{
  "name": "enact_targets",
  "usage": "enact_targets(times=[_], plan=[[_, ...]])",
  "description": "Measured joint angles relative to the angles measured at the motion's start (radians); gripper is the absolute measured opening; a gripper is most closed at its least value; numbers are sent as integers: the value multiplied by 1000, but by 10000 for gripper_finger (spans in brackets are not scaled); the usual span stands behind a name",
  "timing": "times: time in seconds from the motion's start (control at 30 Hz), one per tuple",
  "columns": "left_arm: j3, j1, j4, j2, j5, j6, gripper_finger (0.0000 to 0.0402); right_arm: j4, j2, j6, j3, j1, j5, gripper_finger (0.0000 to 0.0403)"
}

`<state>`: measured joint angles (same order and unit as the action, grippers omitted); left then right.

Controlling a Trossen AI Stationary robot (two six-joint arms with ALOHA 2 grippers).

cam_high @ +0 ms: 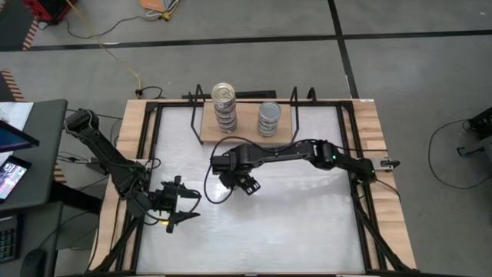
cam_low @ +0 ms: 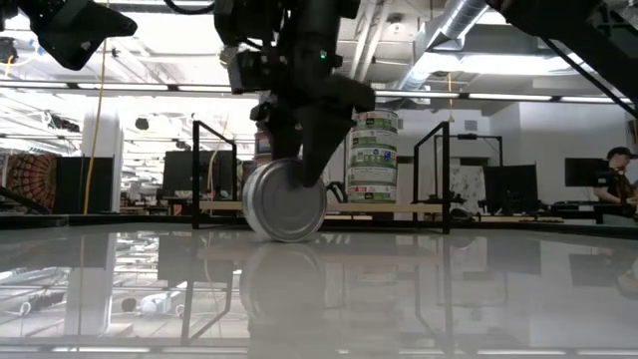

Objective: Stack canned seafood by type on shelf
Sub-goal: Stack the green tuna can on top of the other green tuna can on the shelf

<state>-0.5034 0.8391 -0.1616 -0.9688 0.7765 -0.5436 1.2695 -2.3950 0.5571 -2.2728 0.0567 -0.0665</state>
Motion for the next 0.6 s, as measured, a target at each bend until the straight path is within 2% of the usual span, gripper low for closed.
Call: enact_targets(times=[0.2, 0.4, 0.6], plan=[[0, 0, 1, 0, 10, 8, 288, -20, 0, 0, 20, -17, 140, 257], [0, 0, 16, 0, 13, 7, 288, -44, 3, -7, 20, -34, 179, 166], [0, 0, 17, 0, 13, 14, 288, 5, 4, -14, 19, -53, 233, 165]])
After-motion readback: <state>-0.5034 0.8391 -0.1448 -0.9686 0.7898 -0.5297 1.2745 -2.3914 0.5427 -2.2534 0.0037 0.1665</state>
